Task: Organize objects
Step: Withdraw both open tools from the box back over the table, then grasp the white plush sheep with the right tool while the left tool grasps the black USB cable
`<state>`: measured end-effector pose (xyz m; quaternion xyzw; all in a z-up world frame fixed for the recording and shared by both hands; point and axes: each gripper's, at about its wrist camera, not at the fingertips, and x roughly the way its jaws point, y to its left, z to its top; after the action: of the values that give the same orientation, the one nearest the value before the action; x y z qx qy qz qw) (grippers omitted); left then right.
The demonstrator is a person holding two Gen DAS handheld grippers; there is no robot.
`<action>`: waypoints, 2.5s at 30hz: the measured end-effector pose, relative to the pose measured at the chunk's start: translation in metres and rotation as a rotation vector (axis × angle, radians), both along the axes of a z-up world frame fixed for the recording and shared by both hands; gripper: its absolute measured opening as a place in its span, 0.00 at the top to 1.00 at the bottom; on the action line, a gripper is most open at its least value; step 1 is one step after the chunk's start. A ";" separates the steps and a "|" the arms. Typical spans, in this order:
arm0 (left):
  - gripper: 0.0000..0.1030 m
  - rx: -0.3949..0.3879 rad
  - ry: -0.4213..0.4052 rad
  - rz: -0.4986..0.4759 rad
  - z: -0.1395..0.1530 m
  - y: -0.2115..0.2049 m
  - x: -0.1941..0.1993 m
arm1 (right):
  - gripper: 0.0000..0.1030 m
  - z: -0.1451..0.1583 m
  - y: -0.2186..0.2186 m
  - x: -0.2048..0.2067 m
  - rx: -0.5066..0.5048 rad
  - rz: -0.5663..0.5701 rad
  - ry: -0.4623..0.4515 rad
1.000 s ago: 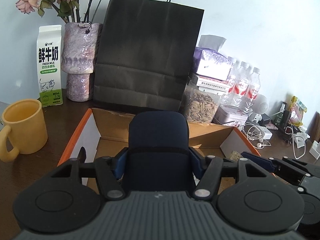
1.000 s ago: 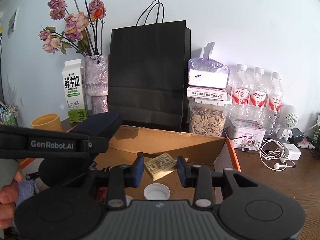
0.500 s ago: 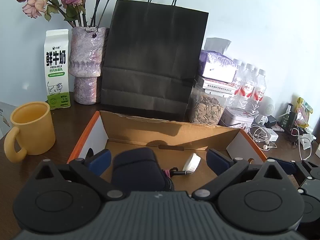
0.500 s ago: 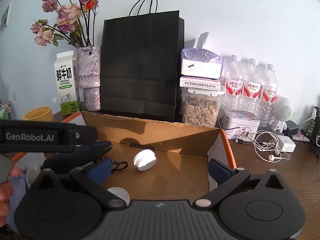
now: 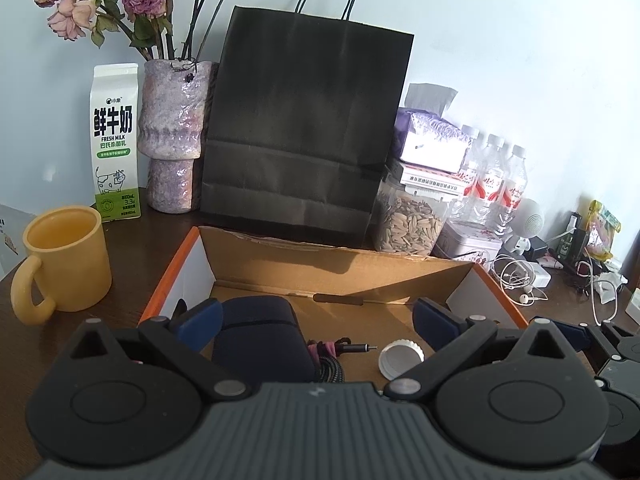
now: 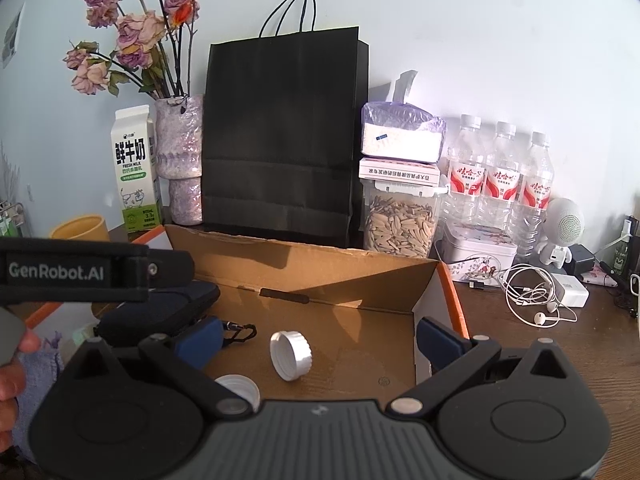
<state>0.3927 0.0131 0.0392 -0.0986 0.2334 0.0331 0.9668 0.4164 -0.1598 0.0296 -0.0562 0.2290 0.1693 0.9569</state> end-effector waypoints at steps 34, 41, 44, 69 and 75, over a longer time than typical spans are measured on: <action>0.00 -0.002 -0.021 -0.006 0.008 0.015 -0.121 | 0.00 0.022 -0.020 -0.109 0.006 0.002 -0.072; 0.00 0.016 0.000 0.010 0.002 0.023 -0.155 | 0.00 0.015 -0.028 -0.143 0.013 0.004 -0.054; 0.00 0.024 0.011 0.018 0.000 0.028 -0.167 | 0.00 0.011 -0.030 -0.156 0.010 0.005 -0.043; 0.00 0.054 0.141 0.010 -0.042 0.048 -0.228 | 0.00 -0.027 -0.050 -0.208 0.054 -0.004 0.091; 0.00 0.044 0.146 0.016 -0.045 0.050 -0.229 | 0.00 -0.035 -0.051 -0.191 0.088 -0.017 0.150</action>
<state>0.1632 0.0634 -0.0055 -0.0767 0.3015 0.0530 0.9489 0.2256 -0.2103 -0.0050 0.0005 0.2930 0.1750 0.9400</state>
